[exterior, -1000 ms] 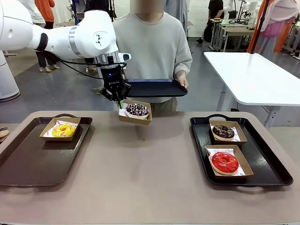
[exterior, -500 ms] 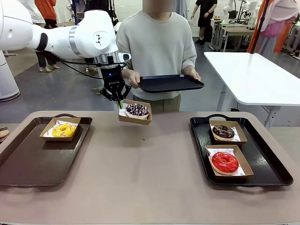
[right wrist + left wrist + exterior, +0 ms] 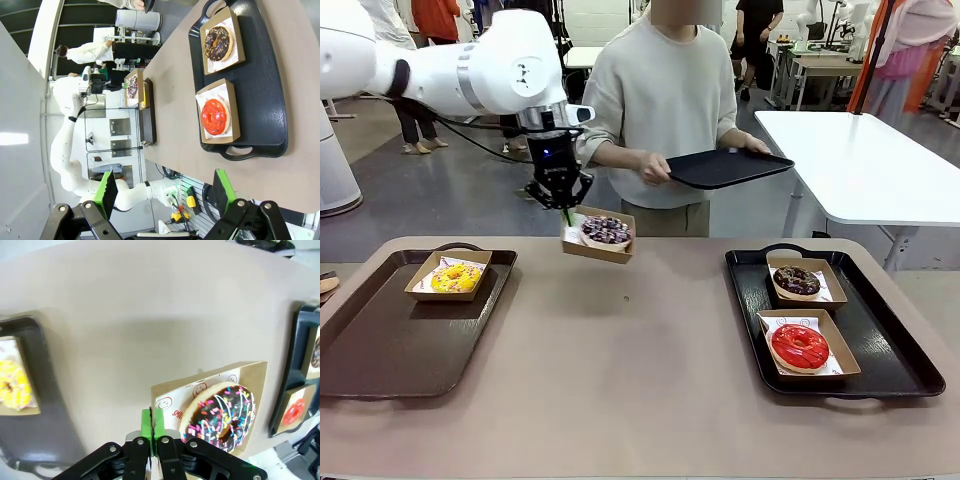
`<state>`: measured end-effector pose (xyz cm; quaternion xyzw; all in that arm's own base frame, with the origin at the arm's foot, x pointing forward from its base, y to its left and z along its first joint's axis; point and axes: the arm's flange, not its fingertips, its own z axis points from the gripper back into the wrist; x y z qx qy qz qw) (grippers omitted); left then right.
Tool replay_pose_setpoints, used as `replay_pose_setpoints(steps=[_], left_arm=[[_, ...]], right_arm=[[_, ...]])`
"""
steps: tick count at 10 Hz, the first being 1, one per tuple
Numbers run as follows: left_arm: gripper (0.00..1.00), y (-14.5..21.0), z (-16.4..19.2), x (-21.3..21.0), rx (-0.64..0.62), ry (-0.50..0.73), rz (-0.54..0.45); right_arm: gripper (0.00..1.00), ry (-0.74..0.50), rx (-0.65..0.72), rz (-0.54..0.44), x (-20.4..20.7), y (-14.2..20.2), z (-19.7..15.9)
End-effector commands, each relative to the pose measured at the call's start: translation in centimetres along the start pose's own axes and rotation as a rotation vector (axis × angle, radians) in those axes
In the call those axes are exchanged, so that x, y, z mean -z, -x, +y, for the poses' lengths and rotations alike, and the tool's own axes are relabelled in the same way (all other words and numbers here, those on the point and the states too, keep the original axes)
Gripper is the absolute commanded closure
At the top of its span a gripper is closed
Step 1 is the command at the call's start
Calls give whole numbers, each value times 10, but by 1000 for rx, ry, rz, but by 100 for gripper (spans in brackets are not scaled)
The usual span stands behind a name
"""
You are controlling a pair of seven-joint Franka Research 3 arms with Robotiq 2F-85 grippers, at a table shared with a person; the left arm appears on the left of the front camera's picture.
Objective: Individually package the donuts and arrange them on the tray.
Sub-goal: Place the picked Paper togo box on the Handle tray.
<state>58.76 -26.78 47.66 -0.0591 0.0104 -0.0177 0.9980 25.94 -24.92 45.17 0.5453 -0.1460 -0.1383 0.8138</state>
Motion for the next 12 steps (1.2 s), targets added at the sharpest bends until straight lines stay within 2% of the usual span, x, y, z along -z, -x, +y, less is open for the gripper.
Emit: replay_pose_setpoints(steps=[1,3,6,8,10,12], left_arm=[[99,55,45,-21,83,-48,-48],[99,92,88,-31,78,-10,-64],[99,131,131,-5,17,-54,-64],[99,157,158,13,-66,-17,-60],[99,174,174,25,-92,-24,-55],[99,168,171,28,-114,-17,-41]], right_arm=[[0,-17,-9,-4,-1,1,2],[0,-17,-9,-4,-1,1,2],[0,-17,-9,-4,-1,1,2],[0,-17,-9,-4,-1,1,2],[0,-17,-9,-4,-1,1,2],[0,-17,-9,-4,-1,1,2]])
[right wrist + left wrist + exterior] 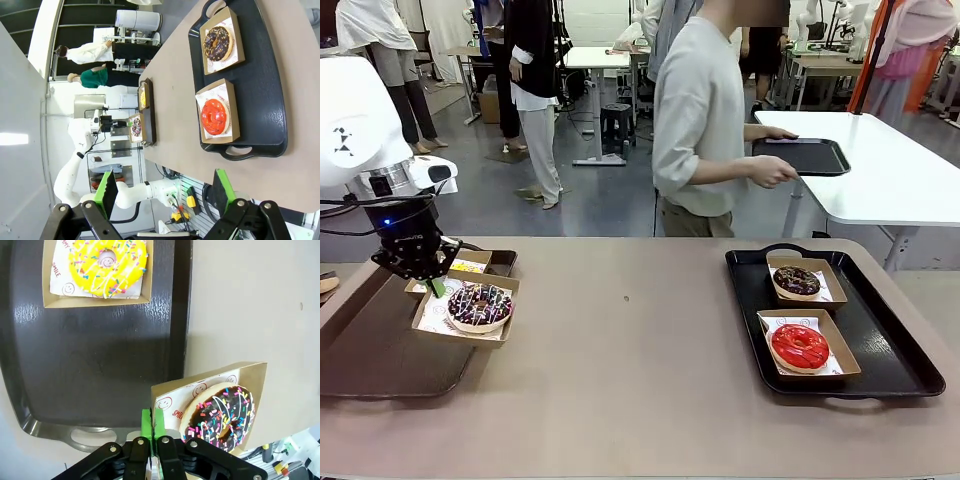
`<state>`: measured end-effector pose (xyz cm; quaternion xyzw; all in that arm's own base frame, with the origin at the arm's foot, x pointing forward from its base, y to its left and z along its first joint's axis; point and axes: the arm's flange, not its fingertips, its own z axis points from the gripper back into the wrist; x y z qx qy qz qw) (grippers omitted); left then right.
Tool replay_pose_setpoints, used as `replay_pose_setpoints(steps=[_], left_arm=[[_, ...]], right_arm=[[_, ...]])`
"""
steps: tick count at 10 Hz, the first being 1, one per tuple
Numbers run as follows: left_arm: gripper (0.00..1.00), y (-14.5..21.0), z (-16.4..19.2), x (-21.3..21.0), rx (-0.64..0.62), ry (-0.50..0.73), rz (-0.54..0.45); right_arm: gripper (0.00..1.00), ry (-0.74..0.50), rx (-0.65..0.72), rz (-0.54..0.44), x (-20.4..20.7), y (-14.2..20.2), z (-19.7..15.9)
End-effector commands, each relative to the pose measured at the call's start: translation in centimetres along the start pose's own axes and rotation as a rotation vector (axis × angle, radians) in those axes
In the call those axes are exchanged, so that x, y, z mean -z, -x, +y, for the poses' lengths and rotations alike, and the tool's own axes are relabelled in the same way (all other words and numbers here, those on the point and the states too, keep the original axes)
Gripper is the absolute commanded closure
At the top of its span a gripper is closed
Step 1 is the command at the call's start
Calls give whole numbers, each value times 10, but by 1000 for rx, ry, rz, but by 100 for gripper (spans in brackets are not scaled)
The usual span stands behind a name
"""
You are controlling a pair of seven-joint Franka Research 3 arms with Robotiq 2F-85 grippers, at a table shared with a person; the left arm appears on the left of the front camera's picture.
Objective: Individually package the donuts and arrange them on the tray.
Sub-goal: Place the picked Paper togo box on the Handle tray.
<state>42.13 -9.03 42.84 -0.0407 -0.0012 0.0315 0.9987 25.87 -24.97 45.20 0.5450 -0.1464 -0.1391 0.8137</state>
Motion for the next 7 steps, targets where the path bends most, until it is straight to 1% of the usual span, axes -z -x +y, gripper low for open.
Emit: replay_pose_setpoints(steps=[1,7], left_arm=[[99,-1,-1,0,4,0,0],[99,-1,-1,0,4,0,0]], right_arm=[[0,-17,-10,-2,-1,1,2],[0,-17,-10,-2,-1,1,2]])
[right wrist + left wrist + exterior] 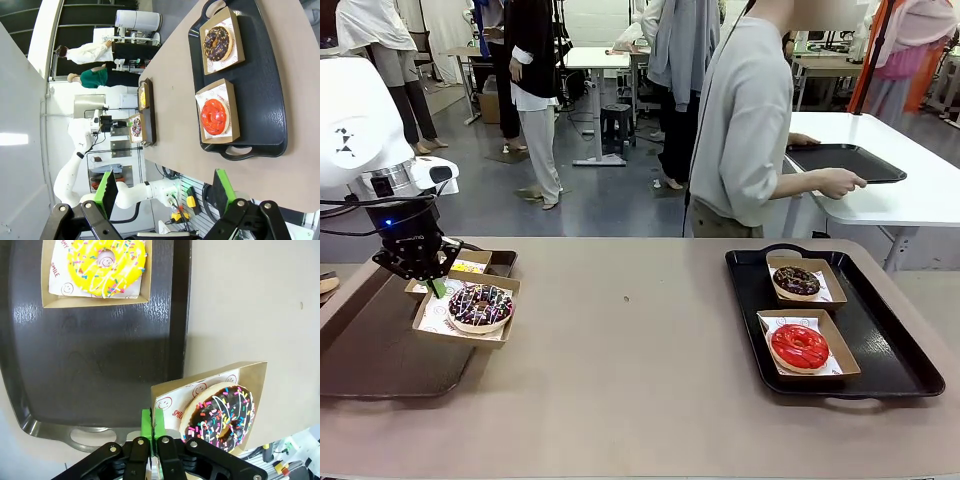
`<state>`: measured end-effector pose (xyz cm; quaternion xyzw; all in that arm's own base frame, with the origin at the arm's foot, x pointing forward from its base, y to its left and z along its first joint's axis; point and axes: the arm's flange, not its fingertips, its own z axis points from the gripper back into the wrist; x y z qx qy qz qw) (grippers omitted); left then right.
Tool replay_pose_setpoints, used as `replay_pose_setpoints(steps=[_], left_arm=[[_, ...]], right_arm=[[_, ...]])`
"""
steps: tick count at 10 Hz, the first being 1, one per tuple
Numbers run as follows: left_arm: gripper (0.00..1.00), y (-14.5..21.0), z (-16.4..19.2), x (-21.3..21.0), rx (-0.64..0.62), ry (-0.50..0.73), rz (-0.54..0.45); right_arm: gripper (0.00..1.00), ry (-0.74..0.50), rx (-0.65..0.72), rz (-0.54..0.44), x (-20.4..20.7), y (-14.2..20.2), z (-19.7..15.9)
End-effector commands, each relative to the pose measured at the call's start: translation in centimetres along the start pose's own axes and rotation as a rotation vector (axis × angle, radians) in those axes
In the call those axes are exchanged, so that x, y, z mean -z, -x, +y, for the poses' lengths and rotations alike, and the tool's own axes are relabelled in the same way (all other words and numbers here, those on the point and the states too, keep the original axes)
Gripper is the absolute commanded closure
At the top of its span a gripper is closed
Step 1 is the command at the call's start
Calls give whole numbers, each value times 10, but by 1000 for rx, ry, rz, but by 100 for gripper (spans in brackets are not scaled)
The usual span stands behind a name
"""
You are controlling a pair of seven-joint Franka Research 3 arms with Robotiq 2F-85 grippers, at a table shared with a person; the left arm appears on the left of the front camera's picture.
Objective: Individually package the donuts and arrange them on the tray.
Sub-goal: Place the picked Paper togo box on the Handle tray.
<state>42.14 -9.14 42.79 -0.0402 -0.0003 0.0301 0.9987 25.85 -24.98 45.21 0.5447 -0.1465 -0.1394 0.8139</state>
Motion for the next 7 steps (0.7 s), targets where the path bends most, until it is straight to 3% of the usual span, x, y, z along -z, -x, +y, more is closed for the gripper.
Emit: replay_pose_setpoints(steps=[1,4,7], left_arm=[[99,0,0,0,0,0,0],[99,6,57,5,46,90,19],[99,17,92,4,53,-3,-44]], right_arm=[[0,-18,-11,-2,0,1,2],[0,-18,-11,-2,0,1,2],[0,-18,-11,-2,0,1,2]])
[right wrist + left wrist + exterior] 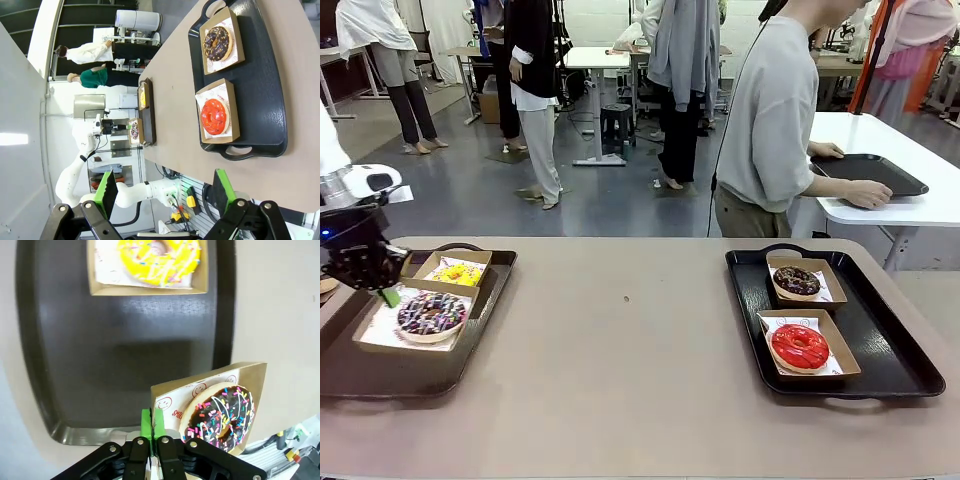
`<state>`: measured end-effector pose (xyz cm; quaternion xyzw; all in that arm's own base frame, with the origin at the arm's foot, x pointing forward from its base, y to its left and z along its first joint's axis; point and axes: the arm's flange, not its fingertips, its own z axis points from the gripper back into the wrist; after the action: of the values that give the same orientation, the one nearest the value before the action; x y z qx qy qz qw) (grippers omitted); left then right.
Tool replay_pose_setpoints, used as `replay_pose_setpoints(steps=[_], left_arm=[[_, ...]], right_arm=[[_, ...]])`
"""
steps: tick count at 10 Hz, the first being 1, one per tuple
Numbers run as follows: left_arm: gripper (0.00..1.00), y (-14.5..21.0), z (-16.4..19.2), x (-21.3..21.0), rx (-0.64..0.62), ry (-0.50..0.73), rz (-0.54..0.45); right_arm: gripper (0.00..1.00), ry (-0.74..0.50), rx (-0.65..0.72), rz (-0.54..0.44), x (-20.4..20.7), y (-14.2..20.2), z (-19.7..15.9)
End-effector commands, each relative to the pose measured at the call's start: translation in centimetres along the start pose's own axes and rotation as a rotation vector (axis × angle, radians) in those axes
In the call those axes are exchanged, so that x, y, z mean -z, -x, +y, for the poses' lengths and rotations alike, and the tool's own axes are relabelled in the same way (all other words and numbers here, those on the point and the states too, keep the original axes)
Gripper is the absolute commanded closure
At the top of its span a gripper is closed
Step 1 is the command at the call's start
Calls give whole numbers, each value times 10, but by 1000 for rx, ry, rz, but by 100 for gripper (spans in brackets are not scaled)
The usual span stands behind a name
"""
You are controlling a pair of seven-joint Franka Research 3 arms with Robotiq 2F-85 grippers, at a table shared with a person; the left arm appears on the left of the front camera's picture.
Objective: Individually package the donuts and arrange them on the tray.
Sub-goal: Place the picked Paper togo box on the Handle tray.
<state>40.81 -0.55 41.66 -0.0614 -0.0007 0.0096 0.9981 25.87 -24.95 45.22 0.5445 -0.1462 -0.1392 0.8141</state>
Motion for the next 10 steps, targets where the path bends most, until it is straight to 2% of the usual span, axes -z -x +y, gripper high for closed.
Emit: replay_pose_setpoints(steps=[1,5,10], left_arm=[[99,11,11,0,22,-84,-51],[99,8,22,13,-25,-117,-73],[99,-20,0,42,-33,-141,-24]], right_arm=[[0,-19,-10,-2,-1,1,2],[0,-19,-10,-2,-1,1,2],[0,-19,-10,-2,-1,1,2]])
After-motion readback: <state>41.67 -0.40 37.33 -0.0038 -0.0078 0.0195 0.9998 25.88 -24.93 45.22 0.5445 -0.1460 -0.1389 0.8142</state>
